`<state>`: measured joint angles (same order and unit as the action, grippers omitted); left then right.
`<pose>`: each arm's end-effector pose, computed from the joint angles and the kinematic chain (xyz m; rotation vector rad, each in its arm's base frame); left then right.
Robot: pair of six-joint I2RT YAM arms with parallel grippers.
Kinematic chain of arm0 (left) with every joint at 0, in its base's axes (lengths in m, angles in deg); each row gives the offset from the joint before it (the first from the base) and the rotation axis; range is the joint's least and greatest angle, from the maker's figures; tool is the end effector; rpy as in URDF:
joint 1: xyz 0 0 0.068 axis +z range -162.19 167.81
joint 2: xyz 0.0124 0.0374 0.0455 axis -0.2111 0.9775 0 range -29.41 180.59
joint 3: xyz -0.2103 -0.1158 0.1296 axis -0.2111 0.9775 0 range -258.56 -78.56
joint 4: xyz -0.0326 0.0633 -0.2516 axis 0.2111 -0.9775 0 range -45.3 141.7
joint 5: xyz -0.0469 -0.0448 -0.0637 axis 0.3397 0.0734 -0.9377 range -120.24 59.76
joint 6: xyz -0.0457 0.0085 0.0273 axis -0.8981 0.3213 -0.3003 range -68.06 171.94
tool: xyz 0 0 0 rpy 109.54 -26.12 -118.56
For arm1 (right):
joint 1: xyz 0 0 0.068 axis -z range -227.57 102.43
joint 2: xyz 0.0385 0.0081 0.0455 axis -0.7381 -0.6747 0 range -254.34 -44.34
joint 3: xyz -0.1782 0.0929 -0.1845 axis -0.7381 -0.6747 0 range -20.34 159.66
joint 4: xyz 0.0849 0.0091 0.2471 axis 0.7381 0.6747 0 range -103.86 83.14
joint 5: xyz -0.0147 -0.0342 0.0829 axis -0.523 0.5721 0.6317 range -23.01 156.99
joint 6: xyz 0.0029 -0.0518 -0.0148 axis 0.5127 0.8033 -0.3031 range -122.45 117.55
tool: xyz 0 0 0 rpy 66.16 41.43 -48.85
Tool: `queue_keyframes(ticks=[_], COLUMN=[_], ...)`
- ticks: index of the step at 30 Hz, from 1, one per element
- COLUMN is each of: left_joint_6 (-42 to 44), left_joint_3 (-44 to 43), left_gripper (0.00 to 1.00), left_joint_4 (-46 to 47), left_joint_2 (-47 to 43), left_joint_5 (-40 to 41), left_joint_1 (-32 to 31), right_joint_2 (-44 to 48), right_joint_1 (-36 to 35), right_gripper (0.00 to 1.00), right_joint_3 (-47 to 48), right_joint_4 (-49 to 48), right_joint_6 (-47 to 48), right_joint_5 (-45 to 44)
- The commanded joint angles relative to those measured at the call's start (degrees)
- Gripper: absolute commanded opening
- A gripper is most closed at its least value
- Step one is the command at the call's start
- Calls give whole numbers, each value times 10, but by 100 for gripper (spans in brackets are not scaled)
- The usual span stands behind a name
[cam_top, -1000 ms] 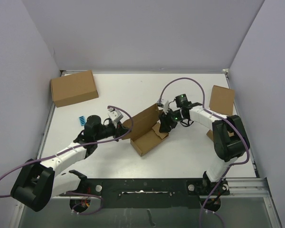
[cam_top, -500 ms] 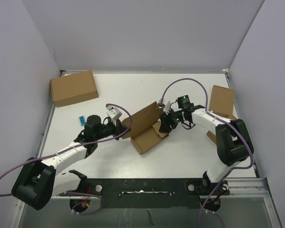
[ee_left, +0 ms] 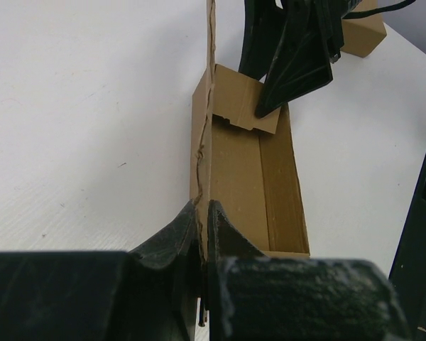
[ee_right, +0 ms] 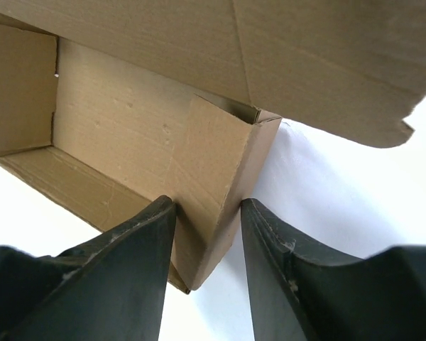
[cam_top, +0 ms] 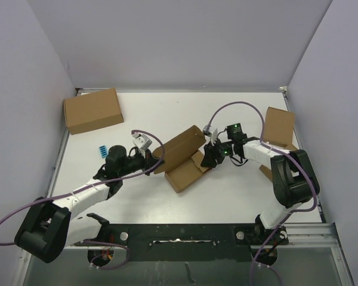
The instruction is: Fold the paper box
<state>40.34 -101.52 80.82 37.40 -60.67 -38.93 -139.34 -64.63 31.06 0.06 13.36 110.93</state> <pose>0.2023 -0.1221 0.2031 0.6309 1.7898 -0.9476 0.2942 0.1160 0.1669 -0.9564 2.2382 0.9829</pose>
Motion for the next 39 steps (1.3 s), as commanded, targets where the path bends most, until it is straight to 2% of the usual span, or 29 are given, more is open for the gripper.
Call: queue_keyframes(ticks=[1, 18, 24, 29, 32, 39], left_joint_6=[-11, -26, -27, -28, -30, -37], left_joint_3=[-1, -12, -14, -18, -19, -17], left_gripper=[0, 0, 0, 0, 0, 0], left_joint_4=[51, 59, 57, 56, 55, 66], left_joint_2=[5, 25, 23, 20, 18, 21], left_joint_5=[4, -1, -1, 0, 3, 14], left_joint_1=[3, 0, -2, -6, -10, -21], right_joint_2=[35, 12, 7, 2, 3, 7], right_joint_1=[-14, -76, -81, -84, -86, -91], right_gripper=[42, 41, 30, 17, 2, 0], right_joint_3=[-5, 21, 27, 32, 35, 36], right_joint_4=[-41, -30, -26, -21, -21, -21], right_joint_6=[5, 43, 48, 52, 53, 66], right_joint_5=[-26, -194, -233, -255, -276, -308])
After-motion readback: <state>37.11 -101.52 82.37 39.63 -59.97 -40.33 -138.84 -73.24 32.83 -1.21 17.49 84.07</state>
